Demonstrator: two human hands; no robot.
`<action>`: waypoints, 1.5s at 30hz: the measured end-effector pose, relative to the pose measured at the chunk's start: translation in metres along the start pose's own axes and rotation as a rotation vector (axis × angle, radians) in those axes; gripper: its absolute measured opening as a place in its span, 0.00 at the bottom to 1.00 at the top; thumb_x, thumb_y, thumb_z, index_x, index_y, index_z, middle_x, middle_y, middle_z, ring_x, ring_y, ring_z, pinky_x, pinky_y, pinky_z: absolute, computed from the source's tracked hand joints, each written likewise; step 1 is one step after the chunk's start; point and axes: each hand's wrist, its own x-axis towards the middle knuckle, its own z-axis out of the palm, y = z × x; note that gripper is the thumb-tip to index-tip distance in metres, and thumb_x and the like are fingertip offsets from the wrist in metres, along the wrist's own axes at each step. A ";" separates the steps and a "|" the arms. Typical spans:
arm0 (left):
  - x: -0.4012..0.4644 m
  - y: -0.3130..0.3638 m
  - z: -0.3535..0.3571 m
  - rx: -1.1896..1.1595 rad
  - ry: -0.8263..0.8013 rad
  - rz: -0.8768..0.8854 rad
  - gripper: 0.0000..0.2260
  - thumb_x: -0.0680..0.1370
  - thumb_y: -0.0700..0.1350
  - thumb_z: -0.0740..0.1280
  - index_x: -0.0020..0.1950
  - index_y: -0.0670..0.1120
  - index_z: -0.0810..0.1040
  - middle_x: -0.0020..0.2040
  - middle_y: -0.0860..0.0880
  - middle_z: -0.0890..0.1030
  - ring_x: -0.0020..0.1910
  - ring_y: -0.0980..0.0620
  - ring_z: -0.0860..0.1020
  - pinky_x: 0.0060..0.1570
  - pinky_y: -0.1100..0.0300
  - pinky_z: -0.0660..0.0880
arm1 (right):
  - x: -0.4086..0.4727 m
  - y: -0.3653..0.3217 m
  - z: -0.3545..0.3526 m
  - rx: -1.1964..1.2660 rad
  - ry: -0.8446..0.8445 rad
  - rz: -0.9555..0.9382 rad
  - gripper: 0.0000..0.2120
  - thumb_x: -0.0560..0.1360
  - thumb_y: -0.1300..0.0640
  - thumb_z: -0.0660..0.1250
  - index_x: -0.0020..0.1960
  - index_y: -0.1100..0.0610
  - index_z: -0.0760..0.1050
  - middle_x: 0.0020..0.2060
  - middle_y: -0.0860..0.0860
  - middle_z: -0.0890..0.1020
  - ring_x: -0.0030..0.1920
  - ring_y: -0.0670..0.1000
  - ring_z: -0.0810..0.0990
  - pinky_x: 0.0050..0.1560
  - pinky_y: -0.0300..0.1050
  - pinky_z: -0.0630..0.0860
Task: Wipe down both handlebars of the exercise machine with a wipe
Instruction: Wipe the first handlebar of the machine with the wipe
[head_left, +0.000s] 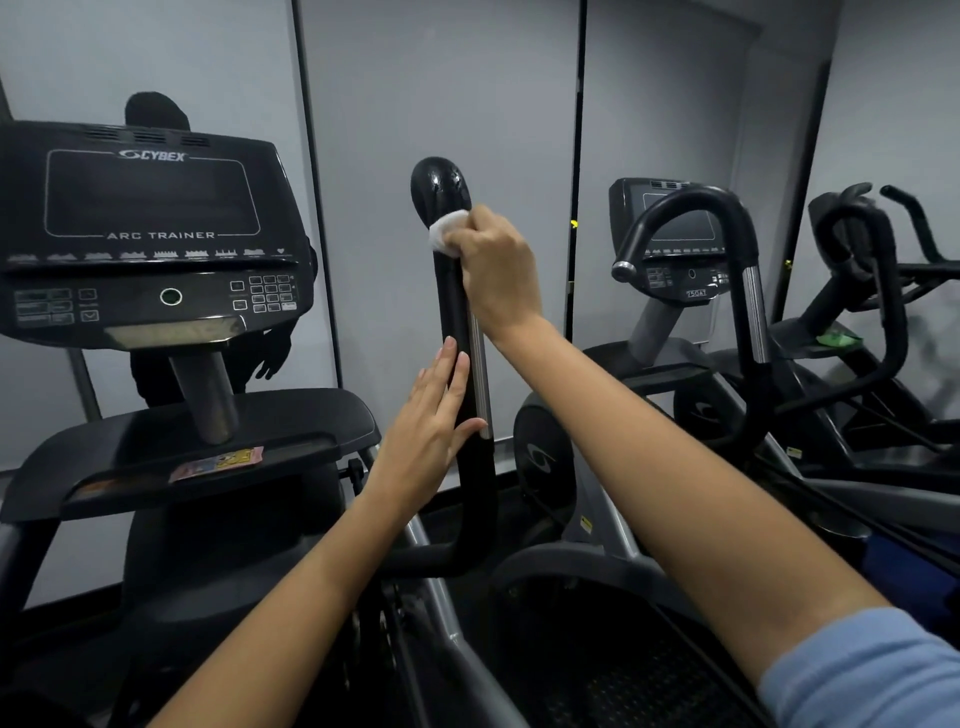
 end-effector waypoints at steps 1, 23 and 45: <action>0.000 0.000 -0.001 0.005 -0.002 -0.001 0.30 0.77 0.54 0.54 0.73 0.36 0.58 0.74 0.37 0.59 0.72 0.43 0.61 0.68 0.51 0.59 | -0.009 -0.001 -0.002 -0.075 -0.003 -0.055 0.15 0.56 0.73 0.74 0.33 0.56 0.76 0.31 0.50 0.77 0.29 0.49 0.75 0.24 0.38 0.71; 0.001 -0.003 -0.005 -0.036 0.048 0.015 0.28 0.76 0.48 0.62 0.72 0.38 0.61 0.73 0.39 0.60 0.71 0.46 0.61 0.64 0.54 0.63 | 0.026 -0.008 -0.009 -0.378 -0.038 -0.300 0.15 0.58 0.70 0.67 0.26 0.49 0.76 0.29 0.46 0.75 0.29 0.45 0.74 0.20 0.34 0.57; -0.001 -0.008 0.002 -0.098 0.057 0.035 0.27 0.79 0.52 0.55 0.74 0.41 0.56 0.75 0.41 0.57 0.72 0.46 0.60 0.64 0.52 0.62 | 0.010 0.014 -0.003 0.614 -0.021 0.573 0.08 0.71 0.69 0.64 0.43 0.60 0.81 0.30 0.45 0.77 0.32 0.44 0.79 0.42 0.49 0.80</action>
